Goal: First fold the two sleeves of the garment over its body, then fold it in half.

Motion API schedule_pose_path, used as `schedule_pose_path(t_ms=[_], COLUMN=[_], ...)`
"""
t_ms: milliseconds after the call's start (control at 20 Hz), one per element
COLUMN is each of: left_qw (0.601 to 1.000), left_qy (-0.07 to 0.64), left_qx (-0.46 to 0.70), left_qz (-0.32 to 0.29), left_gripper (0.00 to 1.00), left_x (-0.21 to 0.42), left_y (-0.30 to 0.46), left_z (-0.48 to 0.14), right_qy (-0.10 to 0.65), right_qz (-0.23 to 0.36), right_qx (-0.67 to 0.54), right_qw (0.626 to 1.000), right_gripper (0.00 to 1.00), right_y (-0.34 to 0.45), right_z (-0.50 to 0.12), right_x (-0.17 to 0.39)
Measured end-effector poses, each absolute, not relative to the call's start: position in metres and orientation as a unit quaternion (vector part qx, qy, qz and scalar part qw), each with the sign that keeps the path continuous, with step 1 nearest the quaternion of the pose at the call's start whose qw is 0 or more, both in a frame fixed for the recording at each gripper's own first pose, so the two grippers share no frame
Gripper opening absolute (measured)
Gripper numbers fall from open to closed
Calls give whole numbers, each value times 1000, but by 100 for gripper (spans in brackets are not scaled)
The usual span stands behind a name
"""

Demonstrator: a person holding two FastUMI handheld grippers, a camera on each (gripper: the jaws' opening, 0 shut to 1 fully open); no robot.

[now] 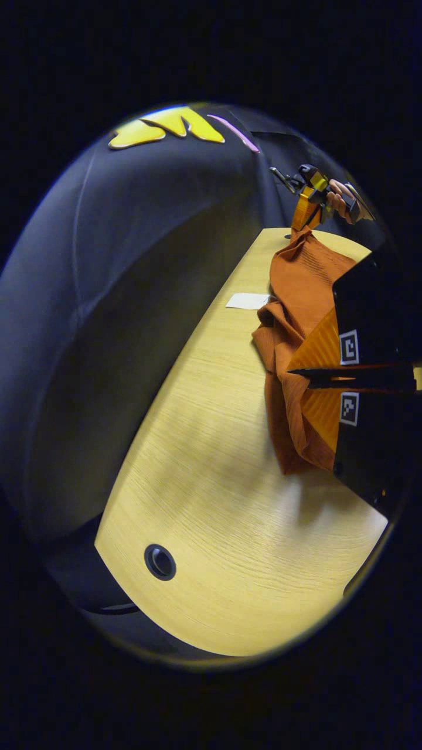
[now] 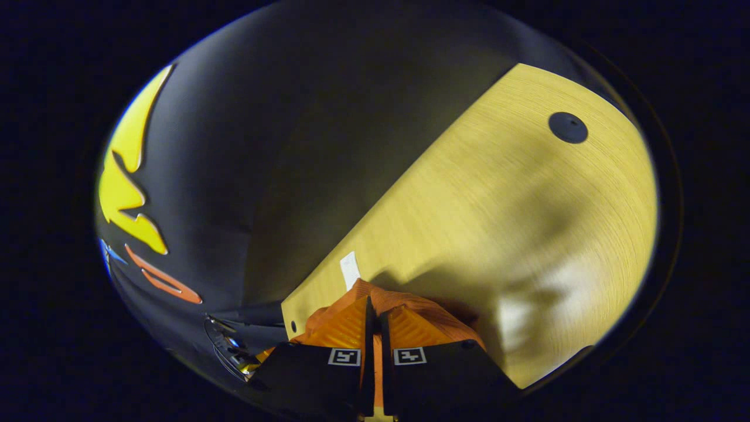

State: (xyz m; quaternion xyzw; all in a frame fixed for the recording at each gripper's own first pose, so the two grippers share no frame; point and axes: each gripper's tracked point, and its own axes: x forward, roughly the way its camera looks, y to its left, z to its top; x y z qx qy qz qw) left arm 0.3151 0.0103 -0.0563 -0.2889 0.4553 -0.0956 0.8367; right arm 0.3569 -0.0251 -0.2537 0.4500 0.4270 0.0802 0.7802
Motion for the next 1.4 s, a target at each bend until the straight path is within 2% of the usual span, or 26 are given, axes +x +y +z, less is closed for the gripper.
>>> schedule_pose_path(t_ms=[250,300,450,500,550,600,650,700,750,800,850,900,1050,1250,1300,1350,1400], left_qw=[848,848,840,837,835,832,828,826,825,824,823,819,817,836,840,845,855], left_qy=[438,439,443,440,437,436,435,433,431,432,436,434,396,371,371,370,365], left_qx=[-284,-282,-298,-311,-320,-328,-337,-346,-350,-351,-351,-359,-397,-384,-377,-366,-349], left_qz=[-90,-87,-92,-96,-98,-99,-103,-106,-106,-103,-101,-106,-132,-125,-124,-122,-118], left_gripper=[4,6,8,9,12,14,20,14,46,56,67,77,88,92,100,93,94], left_x=[321,320,317,318,320,321,322,323,324,326,326,327,341,349,349,348,349], left_y=[15,16,5,2,-1,-3,-7,-10,-12,-13,-15,-20,-36,-28,-27,-25,-20], left_z=[-51,-52,-51,-49,-48,-48,-49,-49,-48,-53,-56,-55,-32,-28,-27,-24,-21], right_qy=[427,426,422,422,421,416,413,412,411,409,406,398,382,360,352,343,333], right_qz=[64,63,53,52,53,56,57,57,58,58,61,67,86,109,112,111,109], right_qx=[442,439,431,438,445,453,457,458,457,455,455,458,445,412,401,375,341], right_qw=[786,788,796,792,789,787,786,786,787,789,790,792,806,830,839,854,872], right_gripper=[8,5,11,29,22,22,41,60,55,55,62,74,78,78,78,78,79], right_y=[-33,-32,-32,-29,-26,-21,-19,-17,-17,-18,-19,-18,-13,-10,-8,-6,-9], right_z=[-260,-259,-259,-256,-255,-252,-248,-247,-244,-241,-236,-230,-212,-183,-173,-167,-162], right_x=[354,352,354,355,354,353,354,355,355,355,356,358,358,347,344,341,336])
